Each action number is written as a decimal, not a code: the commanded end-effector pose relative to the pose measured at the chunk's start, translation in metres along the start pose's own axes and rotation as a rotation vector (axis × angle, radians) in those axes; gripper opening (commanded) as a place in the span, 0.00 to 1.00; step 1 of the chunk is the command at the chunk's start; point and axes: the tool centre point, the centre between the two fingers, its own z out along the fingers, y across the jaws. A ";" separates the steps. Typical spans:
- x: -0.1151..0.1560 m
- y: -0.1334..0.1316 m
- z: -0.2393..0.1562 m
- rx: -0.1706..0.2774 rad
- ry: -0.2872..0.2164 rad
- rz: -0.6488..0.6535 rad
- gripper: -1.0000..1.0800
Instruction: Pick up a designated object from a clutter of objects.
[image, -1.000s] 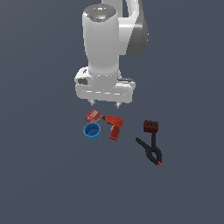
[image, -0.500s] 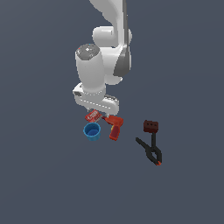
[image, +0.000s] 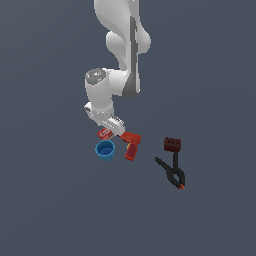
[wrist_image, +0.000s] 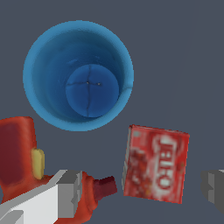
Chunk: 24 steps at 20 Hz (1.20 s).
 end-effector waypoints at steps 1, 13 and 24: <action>-0.006 0.012 0.012 -0.003 0.001 0.047 0.96; -0.019 0.034 0.032 -0.012 0.002 0.128 0.96; -0.020 0.035 0.059 -0.013 0.002 0.131 0.96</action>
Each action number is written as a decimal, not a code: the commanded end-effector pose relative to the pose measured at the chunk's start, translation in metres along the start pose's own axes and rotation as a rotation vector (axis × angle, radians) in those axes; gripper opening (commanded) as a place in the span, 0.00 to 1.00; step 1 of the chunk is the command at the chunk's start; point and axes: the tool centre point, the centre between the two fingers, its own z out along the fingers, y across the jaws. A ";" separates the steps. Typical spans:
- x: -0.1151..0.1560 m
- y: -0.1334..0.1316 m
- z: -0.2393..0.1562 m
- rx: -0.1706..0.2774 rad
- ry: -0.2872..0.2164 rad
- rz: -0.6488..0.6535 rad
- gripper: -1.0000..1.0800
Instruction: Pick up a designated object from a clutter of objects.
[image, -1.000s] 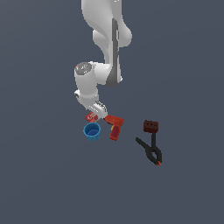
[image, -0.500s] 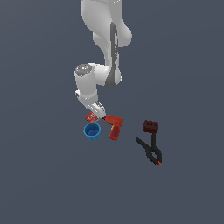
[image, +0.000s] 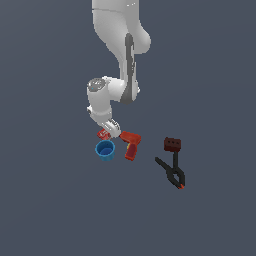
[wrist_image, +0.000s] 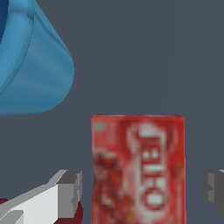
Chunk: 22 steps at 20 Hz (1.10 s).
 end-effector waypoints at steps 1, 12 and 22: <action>0.000 0.000 0.011 0.000 0.000 0.001 0.96; 0.000 0.000 0.030 0.000 0.000 0.002 0.96; 0.000 0.000 0.030 0.000 0.000 0.002 0.00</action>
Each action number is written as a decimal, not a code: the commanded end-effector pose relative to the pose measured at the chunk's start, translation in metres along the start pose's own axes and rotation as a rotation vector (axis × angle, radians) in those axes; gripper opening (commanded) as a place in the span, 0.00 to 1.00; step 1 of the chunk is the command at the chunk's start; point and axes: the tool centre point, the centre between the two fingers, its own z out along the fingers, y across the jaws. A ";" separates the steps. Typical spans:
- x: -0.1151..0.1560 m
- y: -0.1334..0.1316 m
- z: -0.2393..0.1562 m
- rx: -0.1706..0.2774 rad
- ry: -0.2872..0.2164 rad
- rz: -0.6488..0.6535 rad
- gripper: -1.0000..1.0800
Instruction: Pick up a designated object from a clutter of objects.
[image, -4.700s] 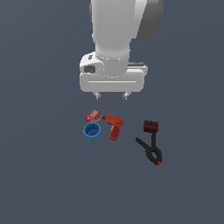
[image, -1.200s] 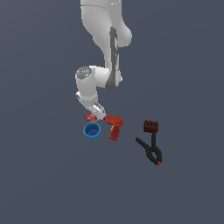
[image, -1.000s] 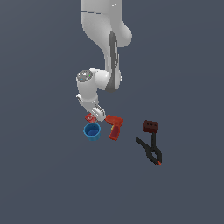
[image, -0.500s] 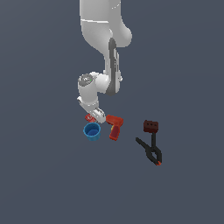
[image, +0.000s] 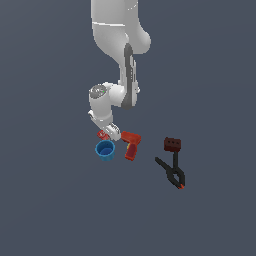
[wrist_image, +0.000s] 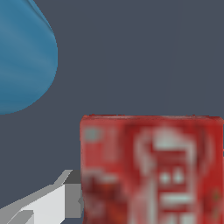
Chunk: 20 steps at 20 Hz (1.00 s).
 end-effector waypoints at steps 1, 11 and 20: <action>0.000 0.000 0.000 0.000 0.000 0.000 0.00; 0.000 0.002 -0.020 0.001 0.000 0.000 0.00; 0.002 0.009 -0.072 0.001 -0.001 0.001 0.00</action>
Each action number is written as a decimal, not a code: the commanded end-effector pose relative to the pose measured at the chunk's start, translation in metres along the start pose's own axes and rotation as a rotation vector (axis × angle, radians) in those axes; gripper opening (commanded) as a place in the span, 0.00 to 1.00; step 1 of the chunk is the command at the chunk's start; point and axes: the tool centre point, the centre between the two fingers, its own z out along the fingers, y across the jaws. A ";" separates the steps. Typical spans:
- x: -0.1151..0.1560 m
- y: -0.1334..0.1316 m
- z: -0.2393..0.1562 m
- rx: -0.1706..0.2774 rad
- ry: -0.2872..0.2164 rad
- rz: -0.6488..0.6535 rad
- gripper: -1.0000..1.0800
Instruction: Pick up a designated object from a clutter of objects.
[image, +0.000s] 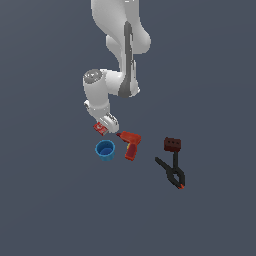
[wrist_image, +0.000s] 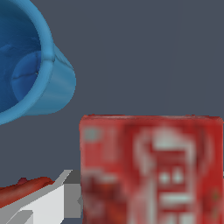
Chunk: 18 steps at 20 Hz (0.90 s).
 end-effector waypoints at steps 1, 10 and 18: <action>0.001 0.003 -0.018 0.000 0.000 0.001 0.00; 0.003 0.013 -0.095 -0.003 0.002 0.002 0.00; 0.006 0.022 -0.163 -0.004 0.003 0.002 0.00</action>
